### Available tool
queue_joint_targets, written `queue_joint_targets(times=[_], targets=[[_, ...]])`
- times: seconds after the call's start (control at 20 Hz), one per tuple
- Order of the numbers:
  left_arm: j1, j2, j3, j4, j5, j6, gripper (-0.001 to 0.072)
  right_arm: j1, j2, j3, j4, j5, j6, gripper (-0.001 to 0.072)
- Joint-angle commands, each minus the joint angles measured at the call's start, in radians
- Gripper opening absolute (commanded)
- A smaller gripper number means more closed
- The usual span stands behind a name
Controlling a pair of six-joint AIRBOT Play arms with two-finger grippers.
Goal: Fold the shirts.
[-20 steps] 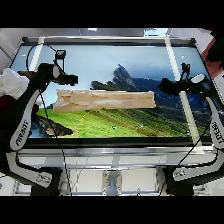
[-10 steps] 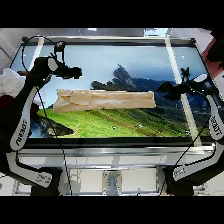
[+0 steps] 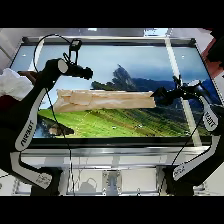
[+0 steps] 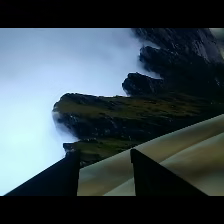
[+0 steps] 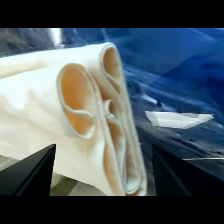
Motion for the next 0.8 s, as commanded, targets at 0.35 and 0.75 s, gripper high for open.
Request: queue_joint_targets(times=[0.35, 0.75], targets=[[-0.069, -0.076, -0.002, -0.006, 0.014, 0.13, 0.0336, 0.084, -0.077, 0.001, 0.117, 0.005, -0.039, 0.0548], [-0.08, -0.174, -0.001, -0.078, -0.155, 0.052, 0.0013, 0.089, 0.012, 0.036, 0.359, 0.162, -0.156, 0.0024]])
